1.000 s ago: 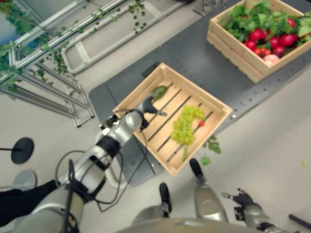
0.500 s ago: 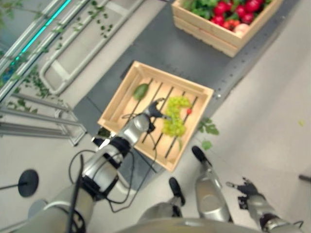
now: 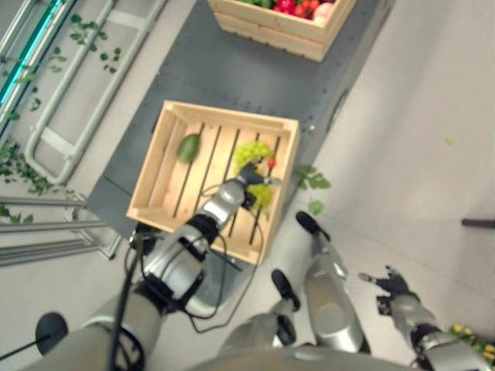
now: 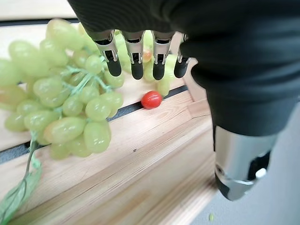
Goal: Pick up the fruits from the basket on one side to the basket on the other side
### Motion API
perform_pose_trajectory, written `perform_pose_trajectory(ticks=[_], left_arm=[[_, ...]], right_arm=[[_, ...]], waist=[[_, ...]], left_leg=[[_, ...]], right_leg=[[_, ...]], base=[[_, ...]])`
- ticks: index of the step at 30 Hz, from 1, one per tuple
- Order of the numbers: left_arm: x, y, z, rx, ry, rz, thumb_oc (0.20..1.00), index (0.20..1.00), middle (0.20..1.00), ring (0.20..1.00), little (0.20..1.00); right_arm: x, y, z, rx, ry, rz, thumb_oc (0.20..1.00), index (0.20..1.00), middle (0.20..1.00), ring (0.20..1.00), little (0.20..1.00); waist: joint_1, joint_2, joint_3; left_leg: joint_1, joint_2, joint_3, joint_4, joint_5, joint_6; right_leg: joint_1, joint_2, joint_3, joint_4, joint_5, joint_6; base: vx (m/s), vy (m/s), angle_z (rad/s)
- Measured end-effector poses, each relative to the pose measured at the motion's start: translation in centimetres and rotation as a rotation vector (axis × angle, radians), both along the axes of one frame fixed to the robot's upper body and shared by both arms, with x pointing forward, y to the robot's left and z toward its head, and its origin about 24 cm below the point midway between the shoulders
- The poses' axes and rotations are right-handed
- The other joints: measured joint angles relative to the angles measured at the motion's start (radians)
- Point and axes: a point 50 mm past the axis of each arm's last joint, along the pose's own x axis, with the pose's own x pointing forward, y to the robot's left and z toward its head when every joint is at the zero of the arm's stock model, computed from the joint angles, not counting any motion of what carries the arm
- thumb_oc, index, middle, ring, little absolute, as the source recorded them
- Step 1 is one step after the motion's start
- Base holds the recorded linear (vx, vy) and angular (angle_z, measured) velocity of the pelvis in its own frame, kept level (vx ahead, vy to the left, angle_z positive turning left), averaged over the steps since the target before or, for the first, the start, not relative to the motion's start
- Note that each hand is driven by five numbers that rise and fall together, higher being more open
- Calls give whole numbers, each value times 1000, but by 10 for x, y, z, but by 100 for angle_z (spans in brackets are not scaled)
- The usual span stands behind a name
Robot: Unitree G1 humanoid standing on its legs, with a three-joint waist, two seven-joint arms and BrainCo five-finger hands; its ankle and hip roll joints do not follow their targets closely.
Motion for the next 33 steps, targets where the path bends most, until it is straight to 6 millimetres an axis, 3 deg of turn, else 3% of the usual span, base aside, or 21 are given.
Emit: perform_pose_trajectory(ticks=[4, 13, 16, 23, 33], left_arm=[[-4, -1, -8, -135, 48, 76, 1000, 1000, 1000, 1000, 1000], [-7, -1, -10, -231, 41, 136, 1000, 1000, 1000, 1000, 1000], [-9, -1, -5, -249, -6, 140, 1000, 1000, 1000, 1000, 1000], [-32, 24, 18, -330, -195, 71, 1000, 1000, 1000, 1000, 1000], [-73, 51, 16, -445, -224, 34, 1000, 1000, 1000, 1000, 1000]], right_arm=[[-1, 1, -1, -5, -3, -17, 1000, 1000, 1000, 1000, 1000], [5, 4, 2, -27, -26, -24, 1000, 1000, 1000, 1000, 1000], [7, 6, 3, -27, -42, -22, 1000, 1000, 1000, 1000, 1000], [8, 2, 6, -20, -81, -49, 1000, 1000, 1000, 1000, 1000], [-2, -4, 4, -11, -92, -91, 1000, 1000, 1000, 1000, 1000]], waist=[[2, -2, 2], [7, -2, 3], [27, -2, 3], [82, -4, 26], [142, 1, 30]], left_leg=[[-3, 1, 6, 4, 0, 0], [-24, 1, 9, 4, 3, 2], [-30, 2, 9, 5, 4, 2], [-34, 11, -9, 5, 7, -4], [-34, 18, -57, 5, 14, -4]], right_leg=[[-7, 2, 1, 7, 0, 0], [-33, 5, 1, 19, -1, -1], [-40, 6, 1, 20, -1, -1], [-43, 10, -7, 22, 2, -9], [-14, -5, -60, 3, 0, -12]], base=[[-7, -29, -4], [-11, -51, 0], [4, -67, -2], [5, -40, 3], [4, -26, 14]])
